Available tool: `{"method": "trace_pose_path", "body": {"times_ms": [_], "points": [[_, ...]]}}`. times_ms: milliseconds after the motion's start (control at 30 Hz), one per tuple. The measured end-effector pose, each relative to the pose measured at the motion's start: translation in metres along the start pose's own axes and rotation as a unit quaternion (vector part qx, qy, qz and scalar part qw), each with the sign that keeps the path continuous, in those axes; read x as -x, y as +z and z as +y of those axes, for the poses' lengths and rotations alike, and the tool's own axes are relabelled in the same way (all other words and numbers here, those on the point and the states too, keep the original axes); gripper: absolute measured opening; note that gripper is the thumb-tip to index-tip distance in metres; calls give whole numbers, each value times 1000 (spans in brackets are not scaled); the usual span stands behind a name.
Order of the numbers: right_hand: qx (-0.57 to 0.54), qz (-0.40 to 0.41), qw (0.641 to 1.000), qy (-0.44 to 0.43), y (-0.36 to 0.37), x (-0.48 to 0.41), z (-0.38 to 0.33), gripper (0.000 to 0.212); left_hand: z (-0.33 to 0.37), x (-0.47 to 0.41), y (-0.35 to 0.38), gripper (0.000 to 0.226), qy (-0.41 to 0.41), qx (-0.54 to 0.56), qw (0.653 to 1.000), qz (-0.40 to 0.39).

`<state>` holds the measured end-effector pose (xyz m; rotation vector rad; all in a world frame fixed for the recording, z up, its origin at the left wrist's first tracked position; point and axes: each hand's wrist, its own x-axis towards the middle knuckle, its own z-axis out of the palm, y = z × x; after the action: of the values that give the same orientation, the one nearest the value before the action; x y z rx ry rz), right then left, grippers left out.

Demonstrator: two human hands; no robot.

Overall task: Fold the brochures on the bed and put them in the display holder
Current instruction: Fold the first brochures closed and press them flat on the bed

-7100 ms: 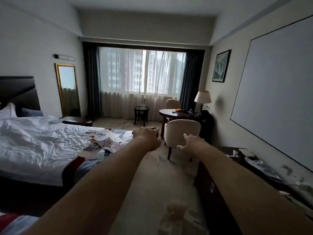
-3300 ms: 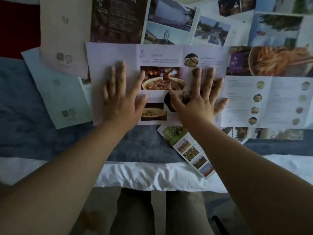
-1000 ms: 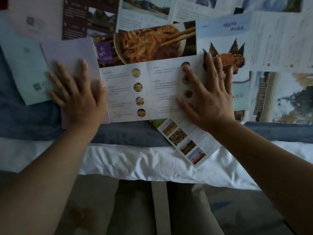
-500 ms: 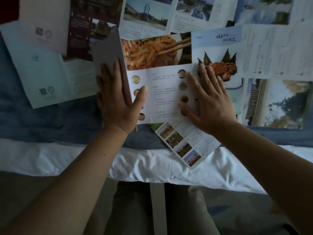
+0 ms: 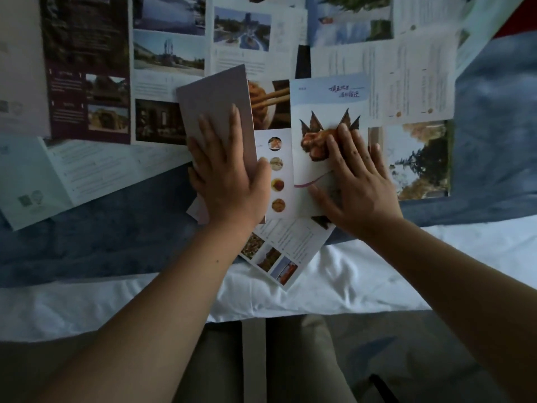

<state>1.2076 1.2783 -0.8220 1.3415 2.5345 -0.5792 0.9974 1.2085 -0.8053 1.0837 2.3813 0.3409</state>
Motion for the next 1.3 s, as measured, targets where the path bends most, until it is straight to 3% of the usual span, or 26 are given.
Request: {"method": "trace_pose_path", "body": {"times_ms": [167,367,567,900,1100,1300], "points": [[-2,8,1000,5,6,2,2,85,8,2,9,82,6,-38,999,-2],[-59,28,997,37,7,0,-12,68,22,16,22,77,47,-82,995,-27],[-41,14,999,31,4,2,-14,67,28,13,40,78,9,-113,992,-58],[-112,17,990,78,-6,-15,-26,71,1,16,25,77,79,-135,985,-71],[-112,16,990,80,10,-19,-64,74,-18,0,11,79,80,-25,994,-75],[-176,-30,984,-24,15,-22,-118,65,-53,3,-15,79,85,167,974,-124]]}}
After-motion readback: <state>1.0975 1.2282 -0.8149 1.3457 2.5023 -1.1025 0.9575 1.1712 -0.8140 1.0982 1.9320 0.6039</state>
